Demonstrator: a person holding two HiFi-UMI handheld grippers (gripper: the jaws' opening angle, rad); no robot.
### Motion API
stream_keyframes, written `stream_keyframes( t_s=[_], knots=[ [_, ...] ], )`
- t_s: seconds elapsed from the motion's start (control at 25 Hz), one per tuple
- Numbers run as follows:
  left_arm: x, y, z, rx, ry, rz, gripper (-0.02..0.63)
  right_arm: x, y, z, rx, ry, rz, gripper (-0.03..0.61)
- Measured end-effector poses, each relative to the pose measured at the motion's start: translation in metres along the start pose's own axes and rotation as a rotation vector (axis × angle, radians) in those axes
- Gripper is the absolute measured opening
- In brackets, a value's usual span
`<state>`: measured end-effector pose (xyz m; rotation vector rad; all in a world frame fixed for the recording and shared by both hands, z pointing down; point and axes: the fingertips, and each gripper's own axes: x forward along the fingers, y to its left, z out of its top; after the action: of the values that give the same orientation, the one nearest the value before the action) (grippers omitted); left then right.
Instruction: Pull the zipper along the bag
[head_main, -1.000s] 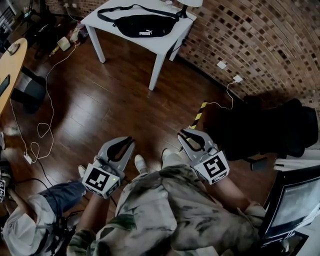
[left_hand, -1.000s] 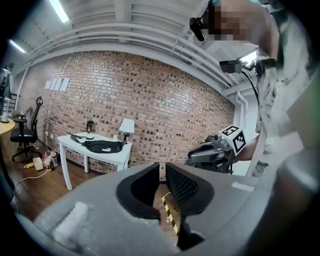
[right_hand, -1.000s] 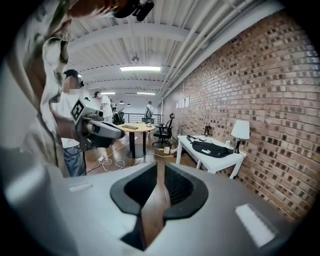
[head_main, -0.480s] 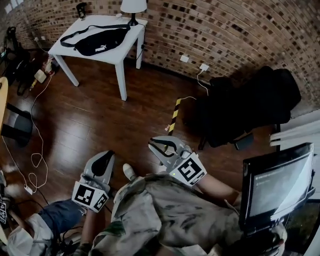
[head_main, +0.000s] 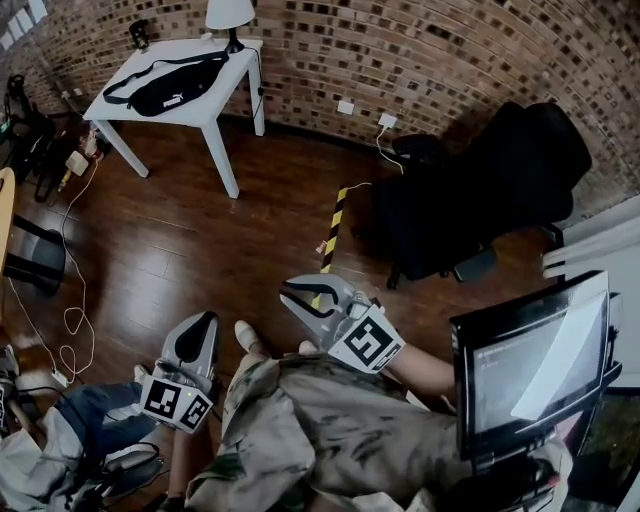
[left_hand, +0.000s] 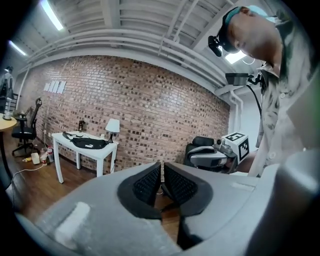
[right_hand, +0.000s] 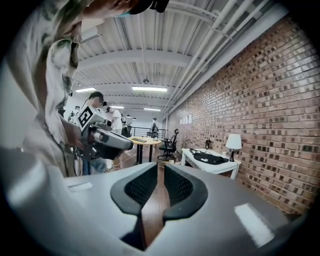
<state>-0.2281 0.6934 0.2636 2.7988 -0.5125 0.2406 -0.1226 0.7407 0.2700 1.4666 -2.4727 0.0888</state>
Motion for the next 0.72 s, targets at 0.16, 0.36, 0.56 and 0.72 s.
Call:
stream_keyframes(
  t_s=[0.16, 0.36, 0.56, 0.72],
  knots=[
    [-0.003, -0.019, -0.009, 0.009, 0.024, 0.000, 0.020, -0.018, 0.014, -0.010, 0.023, -0.010, 0.012, 0.048],
    [0.007, -0.034, -0.010, 0.023, 0.041, -0.032, 0.018, -0.029, 0.017, -0.011, 0.020, -0.020, -0.003, 0.044],
    [0.014, -0.037, -0.007, 0.029, 0.044, -0.050, 0.018, -0.034, 0.012, -0.007, 0.011, -0.018, -0.022, 0.038],
    [0.013, -0.033, -0.006, 0.023, 0.047, -0.046, 0.018, -0.031, 0.010, -0.005, -0.002, -0.001, -0.013, 0.029]
  ],
)
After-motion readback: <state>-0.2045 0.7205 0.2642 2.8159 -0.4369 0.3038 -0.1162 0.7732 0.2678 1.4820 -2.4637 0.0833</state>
